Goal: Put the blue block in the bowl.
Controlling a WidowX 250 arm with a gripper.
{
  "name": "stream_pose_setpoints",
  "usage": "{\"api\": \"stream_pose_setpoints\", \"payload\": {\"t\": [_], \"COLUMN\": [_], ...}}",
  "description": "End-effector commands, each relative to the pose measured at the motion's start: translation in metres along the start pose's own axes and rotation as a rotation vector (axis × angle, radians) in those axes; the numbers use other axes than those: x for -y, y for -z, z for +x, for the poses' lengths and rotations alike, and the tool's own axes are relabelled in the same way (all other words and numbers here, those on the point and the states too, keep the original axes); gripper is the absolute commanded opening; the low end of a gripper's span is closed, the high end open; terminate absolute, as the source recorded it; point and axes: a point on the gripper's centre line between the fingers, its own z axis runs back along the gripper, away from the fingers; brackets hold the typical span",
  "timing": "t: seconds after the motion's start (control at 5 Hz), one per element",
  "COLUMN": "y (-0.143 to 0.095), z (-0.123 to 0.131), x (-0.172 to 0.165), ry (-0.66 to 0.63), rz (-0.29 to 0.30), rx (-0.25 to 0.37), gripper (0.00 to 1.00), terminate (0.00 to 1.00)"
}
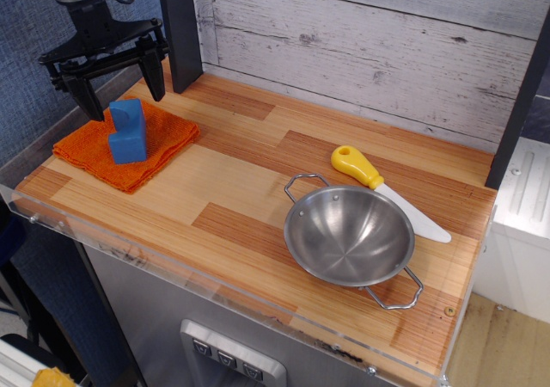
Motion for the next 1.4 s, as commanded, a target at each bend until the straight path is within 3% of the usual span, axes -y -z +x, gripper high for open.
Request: {"api": "stream_pose_setpoints", "payload": {"t": [0.0,0.6,0.8,1.2], "y": [0.001,0.033,0.039,0.032], "z": [0.009,0.015,0.011,0.006], "x": [0.006,0.002,0.003,0.006], "ry": [0.106,0.153,0.153,0.135], "rz": [0.023,0.066,0.073,0.048], "rx": [0.065,0.107,0.107,0.122], "gripper": [1.00,1.00,0.00,0.00], "terminate": [0.00,0.00,0.00,0.00]}}
